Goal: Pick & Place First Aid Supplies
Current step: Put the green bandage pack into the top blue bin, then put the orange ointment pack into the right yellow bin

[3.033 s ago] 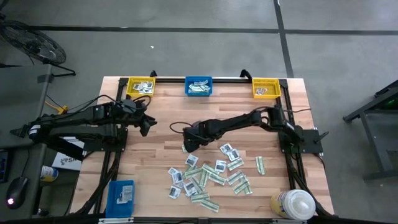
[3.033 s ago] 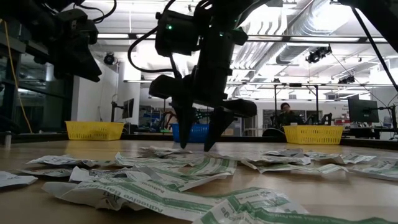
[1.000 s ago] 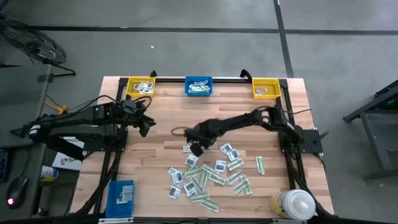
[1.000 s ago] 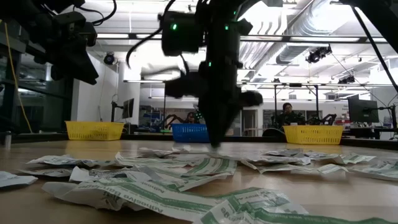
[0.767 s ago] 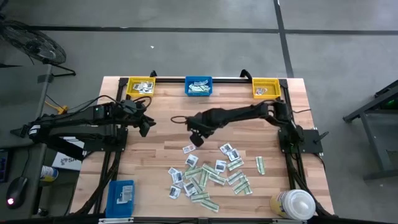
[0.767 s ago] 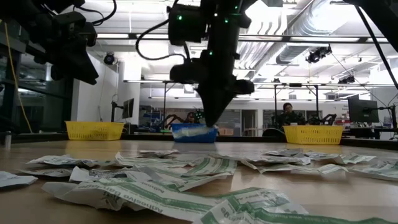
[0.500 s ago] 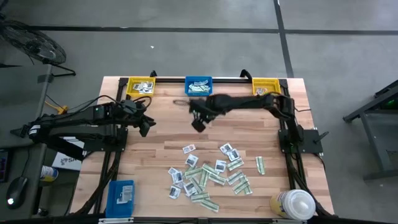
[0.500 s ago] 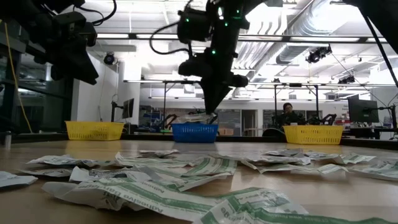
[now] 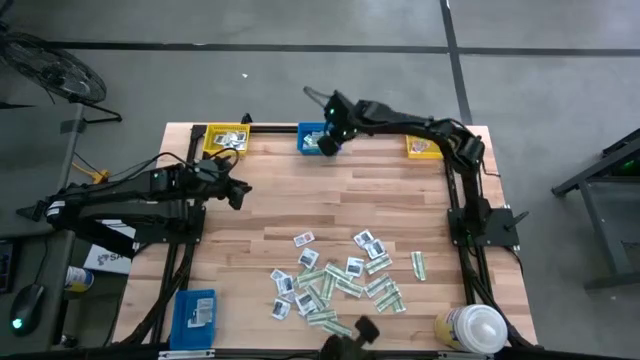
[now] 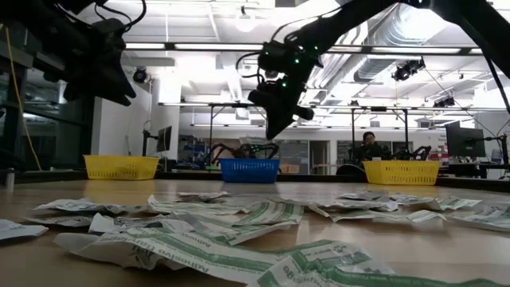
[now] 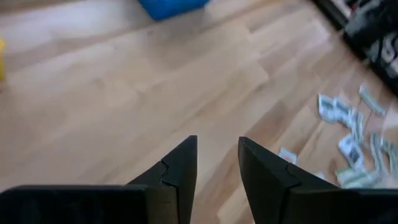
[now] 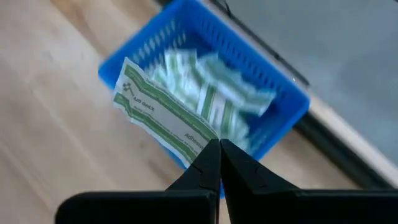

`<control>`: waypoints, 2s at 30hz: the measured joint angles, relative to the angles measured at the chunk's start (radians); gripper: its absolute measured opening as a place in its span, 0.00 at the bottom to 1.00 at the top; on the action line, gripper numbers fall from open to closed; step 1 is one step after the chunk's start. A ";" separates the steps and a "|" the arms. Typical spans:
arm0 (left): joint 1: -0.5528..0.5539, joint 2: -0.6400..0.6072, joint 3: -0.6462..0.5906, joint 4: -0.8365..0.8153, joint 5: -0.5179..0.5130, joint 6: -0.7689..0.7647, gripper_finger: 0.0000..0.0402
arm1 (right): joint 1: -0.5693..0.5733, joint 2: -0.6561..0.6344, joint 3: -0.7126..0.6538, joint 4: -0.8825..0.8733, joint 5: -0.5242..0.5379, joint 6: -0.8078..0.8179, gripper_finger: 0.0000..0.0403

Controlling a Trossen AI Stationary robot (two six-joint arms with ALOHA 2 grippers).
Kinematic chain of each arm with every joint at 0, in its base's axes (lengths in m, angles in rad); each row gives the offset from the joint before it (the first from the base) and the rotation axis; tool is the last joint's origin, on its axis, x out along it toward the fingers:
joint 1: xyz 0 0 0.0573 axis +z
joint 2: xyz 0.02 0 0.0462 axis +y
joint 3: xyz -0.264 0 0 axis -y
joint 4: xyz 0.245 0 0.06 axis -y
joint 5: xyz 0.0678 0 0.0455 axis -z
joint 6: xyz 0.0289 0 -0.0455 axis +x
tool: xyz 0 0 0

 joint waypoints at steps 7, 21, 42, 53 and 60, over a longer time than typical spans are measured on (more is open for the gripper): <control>0.000 0.000 0.000 0.084 -0.097 -0.018 0.29 | -0.075 0.035 0.002 0.122 -0.092 -0.050 0.00; 0.000 0.000 0.000 0.144 -0.177 -0.018 0.29 | -0.092 0.071 0.002 0.180 -0.095 -0.174 0.06; 0.000 0.000 0.000 0.128 -0.160 -0.015 0.29 | -0.090 -0.047 0.001 -0.057 -0.215 -0.052 0.47; 0.000 0.000 0.000 0.047 -0.032 0.017 0.29 | 0.069 -0.108 -0.002 -0.245 -0.289 0.098 0.45; 0.000 0.000 0.000 0.037 0.110 0.016 0.29 | 0.260 -0.108 -0.081 -0.182 -0.248 0.266 0.45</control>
